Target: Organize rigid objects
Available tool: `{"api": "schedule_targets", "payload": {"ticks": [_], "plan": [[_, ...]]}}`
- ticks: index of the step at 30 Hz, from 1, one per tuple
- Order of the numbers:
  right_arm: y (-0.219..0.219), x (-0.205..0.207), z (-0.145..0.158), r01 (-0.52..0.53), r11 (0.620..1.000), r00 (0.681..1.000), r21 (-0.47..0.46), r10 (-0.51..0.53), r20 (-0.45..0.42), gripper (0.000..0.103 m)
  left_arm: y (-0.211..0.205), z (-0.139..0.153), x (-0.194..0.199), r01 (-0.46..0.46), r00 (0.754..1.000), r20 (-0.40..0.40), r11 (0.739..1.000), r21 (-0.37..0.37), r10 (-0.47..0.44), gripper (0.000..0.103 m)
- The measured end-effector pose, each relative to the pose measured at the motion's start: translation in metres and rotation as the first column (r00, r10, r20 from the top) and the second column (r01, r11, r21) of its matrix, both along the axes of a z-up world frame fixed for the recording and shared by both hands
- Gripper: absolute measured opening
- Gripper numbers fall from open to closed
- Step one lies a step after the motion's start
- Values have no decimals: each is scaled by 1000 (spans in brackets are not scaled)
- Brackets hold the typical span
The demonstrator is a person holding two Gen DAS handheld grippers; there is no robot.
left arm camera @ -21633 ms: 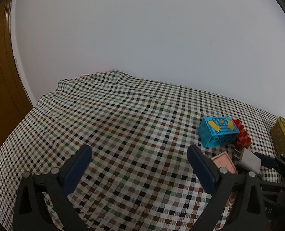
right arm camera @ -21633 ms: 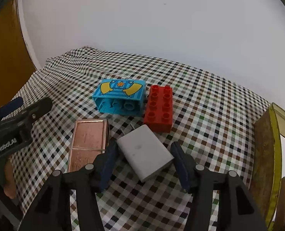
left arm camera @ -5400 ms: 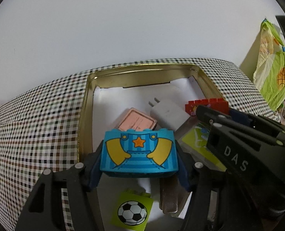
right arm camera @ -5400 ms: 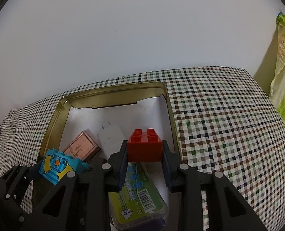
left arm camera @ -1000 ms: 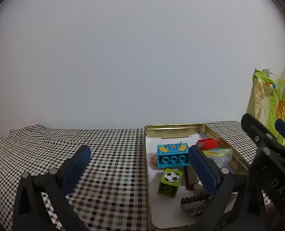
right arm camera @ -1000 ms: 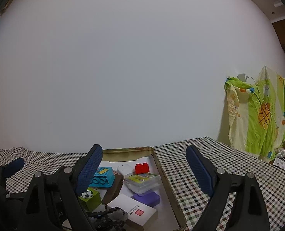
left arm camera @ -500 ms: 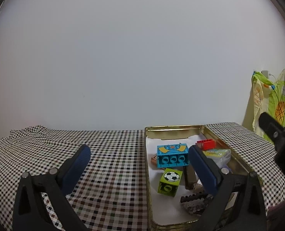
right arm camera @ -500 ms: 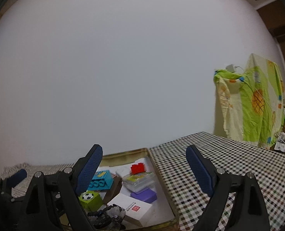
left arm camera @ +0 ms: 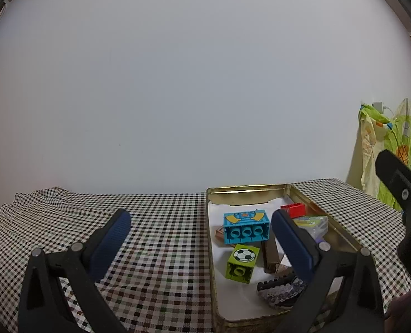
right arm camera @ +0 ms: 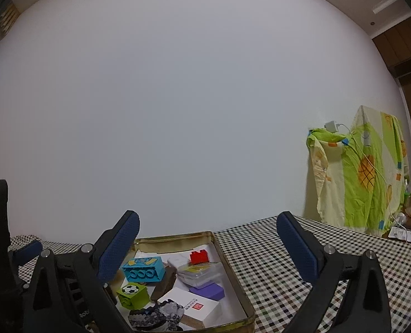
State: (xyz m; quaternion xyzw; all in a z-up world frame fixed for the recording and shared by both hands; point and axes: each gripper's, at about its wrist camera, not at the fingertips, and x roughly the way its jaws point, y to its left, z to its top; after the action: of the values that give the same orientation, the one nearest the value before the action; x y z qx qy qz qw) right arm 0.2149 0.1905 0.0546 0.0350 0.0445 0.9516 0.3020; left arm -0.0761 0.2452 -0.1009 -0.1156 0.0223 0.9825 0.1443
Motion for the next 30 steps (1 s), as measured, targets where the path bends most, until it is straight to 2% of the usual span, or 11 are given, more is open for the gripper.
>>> {"api": "schedule_targets", "payload": {"ticks": [7, 18, 30], "plan": [[6, 1, 1, 6, 1000, 1000, -24, -6, 4, 101, -4, -1, -1, -14, 1000, 21, 1000, 11, 14, 103], [-4, 0, 2, 5, 1000, 1000, 30, -6, 15, 101, -1, -1, 0, -4, 1000, 13, 1000, 0, 4, 103], [-1, -1, 3, 3, 1000, 1000, 22, -4, 25, 101, 1, -3, -2, -5, 1000, 24, 1000, -6, 5, 103]]}}
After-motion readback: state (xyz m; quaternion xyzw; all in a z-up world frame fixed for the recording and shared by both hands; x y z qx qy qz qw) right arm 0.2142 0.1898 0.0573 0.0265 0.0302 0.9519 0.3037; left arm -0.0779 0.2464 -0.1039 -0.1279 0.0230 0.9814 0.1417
